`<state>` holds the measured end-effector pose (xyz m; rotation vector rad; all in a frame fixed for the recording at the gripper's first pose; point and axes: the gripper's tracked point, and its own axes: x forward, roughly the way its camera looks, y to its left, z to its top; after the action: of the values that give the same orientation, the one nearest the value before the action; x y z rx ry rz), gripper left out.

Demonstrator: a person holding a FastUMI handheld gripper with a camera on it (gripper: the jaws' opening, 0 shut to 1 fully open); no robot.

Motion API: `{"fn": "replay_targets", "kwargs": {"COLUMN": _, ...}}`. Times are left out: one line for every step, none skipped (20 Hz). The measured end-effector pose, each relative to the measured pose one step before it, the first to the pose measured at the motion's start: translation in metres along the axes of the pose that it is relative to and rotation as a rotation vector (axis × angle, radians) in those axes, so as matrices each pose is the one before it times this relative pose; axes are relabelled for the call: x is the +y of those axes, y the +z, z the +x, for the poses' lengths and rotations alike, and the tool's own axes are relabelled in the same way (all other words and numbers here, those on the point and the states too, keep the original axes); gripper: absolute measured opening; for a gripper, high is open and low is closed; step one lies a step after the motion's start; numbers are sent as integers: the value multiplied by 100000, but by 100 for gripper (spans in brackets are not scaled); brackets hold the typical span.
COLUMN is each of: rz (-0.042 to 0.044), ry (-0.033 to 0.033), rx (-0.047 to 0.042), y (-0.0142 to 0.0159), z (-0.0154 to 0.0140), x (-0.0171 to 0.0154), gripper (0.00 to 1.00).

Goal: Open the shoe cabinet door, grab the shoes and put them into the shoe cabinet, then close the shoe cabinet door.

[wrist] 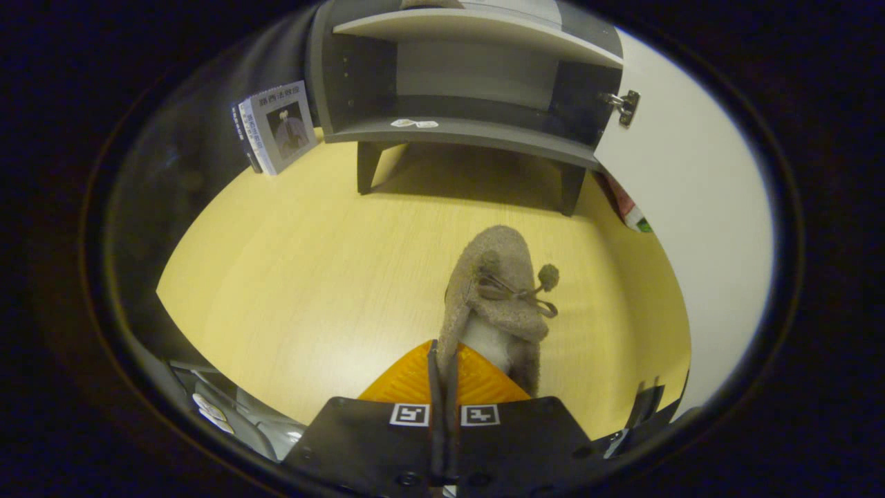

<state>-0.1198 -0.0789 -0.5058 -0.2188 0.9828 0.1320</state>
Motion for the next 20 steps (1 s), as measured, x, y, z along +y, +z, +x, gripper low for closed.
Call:
{"fn": "replay_targets", "kwargs": {"rz": 1206, "ry": -158, "rx": -1140, "y": 444, "z": -373, "x": -160, "gripper": 3}}
{"fn": "replay_targets", "kwargs": {"rz": 992, "ry": -592, "rx": -1745, "y": 706, "z": -588, "x": -255, "gripper": 3}}
{"fn": "replay_targets", "kwargs": {"rz": 590, "ry": -714, "rx": -2324, "y": 902, "z": -681, "x": -240, "gripper": 3}}
{"fn": "replay_targets", "kwargs": {"rz": 564, "ry": -867, "rx": -2890, "y": 1081, "z": -680, "x": -249, "gripper": 3}}
{"fn": "replay_targets", "kwargs": {"rz": 360, "ry": -546, "rx": -2336, "y": 1024, "z": -572, "x": -200, "gripper": 3}}
{"fn": "replay_targets", "kwargs": {"rz": 11, "ry": -783, "rx": -2456, "y": 1157, "z": -743, "x": -241, "gripper": 3}}
{"fn": "replay_targets", "kwargs": {"rz": -342, "ry": -882, "rx": -2921, "y": 1382, "z": -781, "x": -275, "gripper": 3}}
{"fn": "replay_targets", "kwargs": {"rz": -339, "ry": -962, "rx": -1928, "y": 1164, "z": -598, "x": -301, "gripper": 3}}
{"fn": "replay_targets", "kwargs": {"rz": -281, "ry": -1047, "rx": -1571, "y": 1061, "z": -541, "x": -338, "gripper": 3}}
{"fn": "replay_targets", "kwargs": {"rz": -154, "ry": -849, "rx": -1625, "y": 1164, "z": -547, "x": -227, "gripper": 3}}
{"fn": "replay_targets", "kwargs": {"rz": -173, "ry": -627, "rx": -1901, "y": 1299, "z": -599, "x": -158, "gripper": 3}}
{"fn": "replay_targets", "kwargs": {"rz": -617, "ry": -365, "rx": -2457, "y": 1477, "z": -597, "x": -199, "gripper": 3}}
{"fn": "replay_targets", "kwargs": {"rz": -611, "ry": -403, "rx": -2030, "y": 1210, "z": -458, "x": -138, "gripper": 3}}
{"fn": "replay_targets", "kwargs": {"rz": -487, "ry": -377, "rx": -2646, "y": 1629, "z": -515, "x": -176, "gripper": 3}}
{"fn": "replay_targets", "kwargs": {"rz": -144, "ry": -457, "rx": -2799, "y": 1615, "z": -510, "x": -204, "gripper": 3}}
{"fn": "replay_targets", "kwargs": {"rz": -21, "ry": -181, "rx": -2342, "y": 1381, "z": -266, "x": -117, "gripper": 2}}
{"fn": "replay_targets", "kwargs": {"rz": -113, "ry": -234, "rx": -2360, "y": 1447, "z": -287, "x": -147, "gripper": 3}}
{"fn": "replay_targets", "kwargs": {"rz": -110, "ry": -99, "rx": -2293, "y": 1548, "z": -270, "x": -77, "gripper": 2}}
{"fn": "replay_targets", "kwargs": {"rz": -27, "ry": -119, "rx": -1973, "y": 1352, "z": -189, "x": -174, "gripper": 2}}
{"fn": "replay_targets", "kwargs": {"rz": 15, "ry": -233, "rx": -1819, "y": 1313, "z": -42, "x": -141, "gripper": 3}}
